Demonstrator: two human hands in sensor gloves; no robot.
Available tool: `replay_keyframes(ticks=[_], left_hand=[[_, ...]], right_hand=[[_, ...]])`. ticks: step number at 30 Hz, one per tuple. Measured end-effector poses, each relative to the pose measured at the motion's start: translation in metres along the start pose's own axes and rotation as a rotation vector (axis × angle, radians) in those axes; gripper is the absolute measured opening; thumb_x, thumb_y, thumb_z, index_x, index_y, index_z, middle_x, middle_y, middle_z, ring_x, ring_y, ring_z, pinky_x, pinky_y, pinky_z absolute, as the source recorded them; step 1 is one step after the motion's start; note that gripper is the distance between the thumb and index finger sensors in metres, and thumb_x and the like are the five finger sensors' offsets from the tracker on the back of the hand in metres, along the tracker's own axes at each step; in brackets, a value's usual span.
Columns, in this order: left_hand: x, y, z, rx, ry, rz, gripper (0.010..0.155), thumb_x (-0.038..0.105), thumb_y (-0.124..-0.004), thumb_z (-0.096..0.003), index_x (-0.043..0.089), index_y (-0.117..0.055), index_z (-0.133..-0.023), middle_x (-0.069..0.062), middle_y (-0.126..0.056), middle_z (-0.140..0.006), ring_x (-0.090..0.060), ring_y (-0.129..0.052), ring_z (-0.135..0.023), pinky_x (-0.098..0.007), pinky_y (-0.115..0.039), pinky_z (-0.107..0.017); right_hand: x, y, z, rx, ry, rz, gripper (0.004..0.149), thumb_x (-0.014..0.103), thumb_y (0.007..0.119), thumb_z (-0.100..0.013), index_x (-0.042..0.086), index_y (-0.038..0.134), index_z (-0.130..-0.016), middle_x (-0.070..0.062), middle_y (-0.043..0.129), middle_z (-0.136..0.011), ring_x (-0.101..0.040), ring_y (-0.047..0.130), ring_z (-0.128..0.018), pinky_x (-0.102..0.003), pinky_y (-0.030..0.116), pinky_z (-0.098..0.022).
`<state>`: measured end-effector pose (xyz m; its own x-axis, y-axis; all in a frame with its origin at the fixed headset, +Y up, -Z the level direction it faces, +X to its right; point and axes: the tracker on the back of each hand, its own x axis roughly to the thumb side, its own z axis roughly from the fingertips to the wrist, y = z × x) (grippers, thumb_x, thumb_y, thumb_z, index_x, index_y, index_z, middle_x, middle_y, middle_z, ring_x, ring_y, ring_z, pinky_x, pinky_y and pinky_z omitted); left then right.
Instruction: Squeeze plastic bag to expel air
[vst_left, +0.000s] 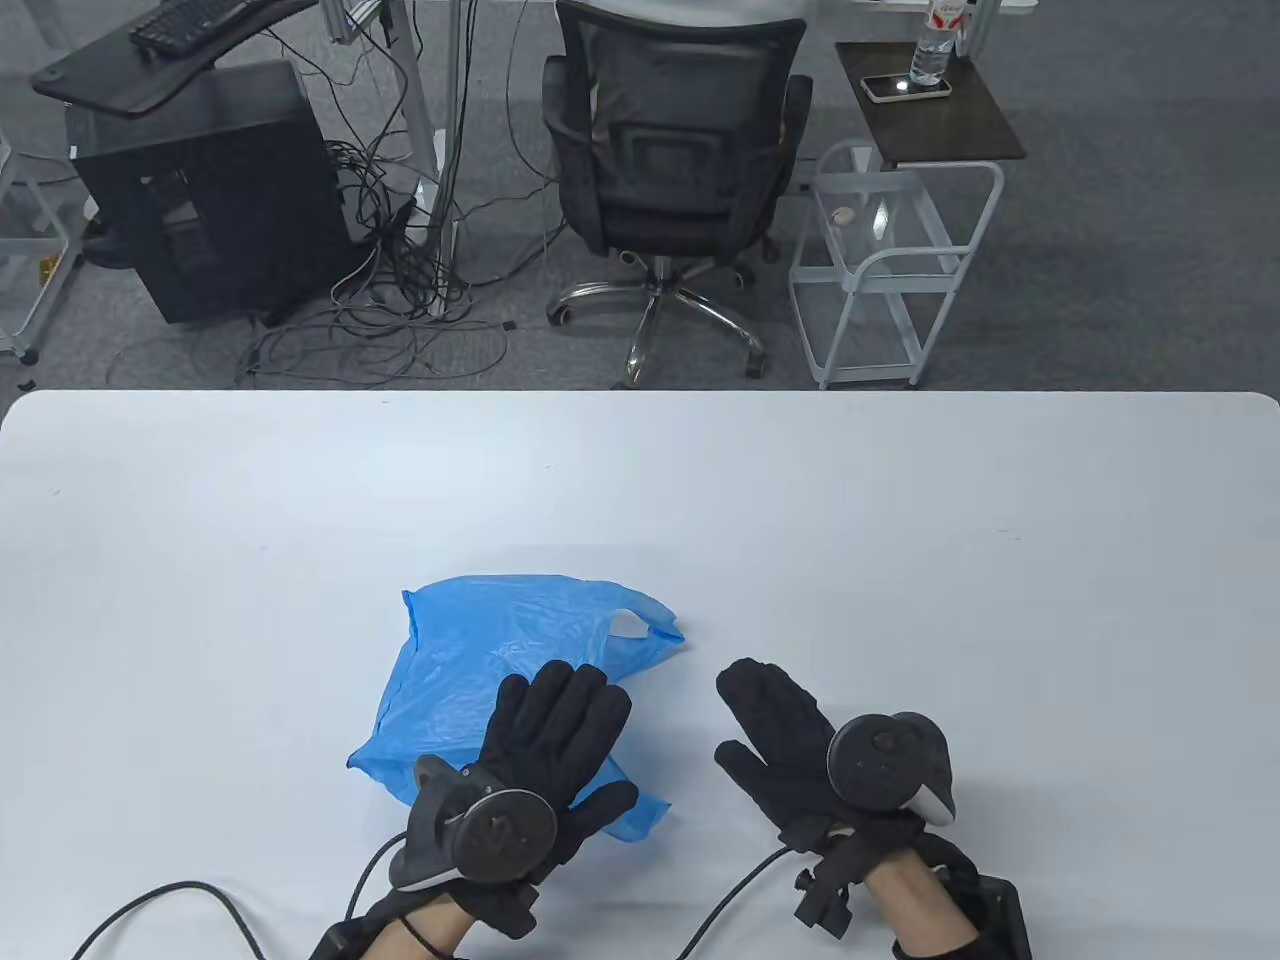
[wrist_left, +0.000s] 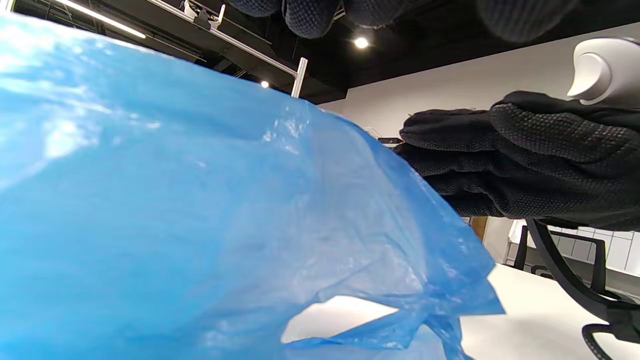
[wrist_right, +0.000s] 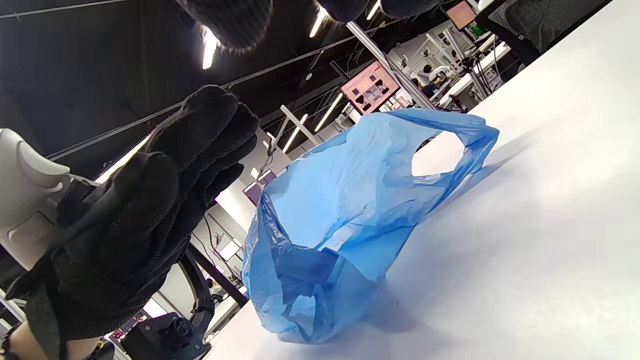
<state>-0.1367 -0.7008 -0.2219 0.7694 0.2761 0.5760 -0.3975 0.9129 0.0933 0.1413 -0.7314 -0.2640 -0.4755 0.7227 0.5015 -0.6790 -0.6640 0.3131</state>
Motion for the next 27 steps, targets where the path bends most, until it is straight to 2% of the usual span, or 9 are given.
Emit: replay_keyframes(ticks=[19, 27], left_hand=[[-0.013, 0.013, 0.000, -0.003, 0.019, 0.045, 0.080, 0.067, -0.063, -0.0490, 0.022, -0.042, -0.112, -0.006, -0.045, -0.120, -0.040, -0.040, -0.111, -0.063, -0.034, -0.076], [-0.033, 0.030, 0.004, 0.054, 0.057, 0.079, 0.082, 0.067, -0.067, -0.0472, 0.023, -0.043, -0.112, -0.005, -0.046, -0.120, -0.040, -0.044, -0.111, -0.063, -0.035, -0.078]], right_hand=[[-0.001, -0.003, -0.001, 0.017, 0.018, 0.006, 0.067, 0.039, 0.059, -0.061, -0.003, 0.037, -0.108, -0.038, 0.035, -0.110, -0.064, 0.029, -0.094, -0.075, 0.029, -0.063], [-0.003, -0.004, 0.001, 0.020, 0.032, 0.000, 0.066, 0.038, 0.059, -0.061, -0.003, 0.037, -0.108, -0.038, 0.035, -0.110, -0.065, 0.028, -0.094, -0.076, 0.028, -0.063]])
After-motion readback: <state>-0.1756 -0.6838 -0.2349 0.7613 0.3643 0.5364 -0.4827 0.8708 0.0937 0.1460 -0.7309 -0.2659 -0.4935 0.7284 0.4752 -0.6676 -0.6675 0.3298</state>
